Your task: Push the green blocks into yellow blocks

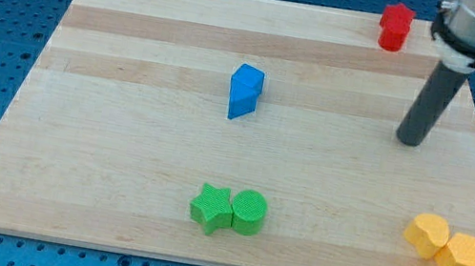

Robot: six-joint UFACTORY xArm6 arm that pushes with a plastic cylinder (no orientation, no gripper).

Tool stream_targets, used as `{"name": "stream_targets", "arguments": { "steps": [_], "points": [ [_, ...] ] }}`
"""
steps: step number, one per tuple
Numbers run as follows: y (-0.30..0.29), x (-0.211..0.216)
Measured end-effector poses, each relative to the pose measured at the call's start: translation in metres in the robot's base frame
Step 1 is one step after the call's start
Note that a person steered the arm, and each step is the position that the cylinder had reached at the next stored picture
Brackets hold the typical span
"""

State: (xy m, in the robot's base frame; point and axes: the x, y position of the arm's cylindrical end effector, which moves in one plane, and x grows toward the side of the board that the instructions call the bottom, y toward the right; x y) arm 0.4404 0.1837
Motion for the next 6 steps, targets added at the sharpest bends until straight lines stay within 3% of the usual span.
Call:
{"name": "stream_targets", "arguments": {
  "steps": [4, 6],
  "points": [
    [-0.186, 0.025],
    [-0.313, 0.069]
  ]
}}
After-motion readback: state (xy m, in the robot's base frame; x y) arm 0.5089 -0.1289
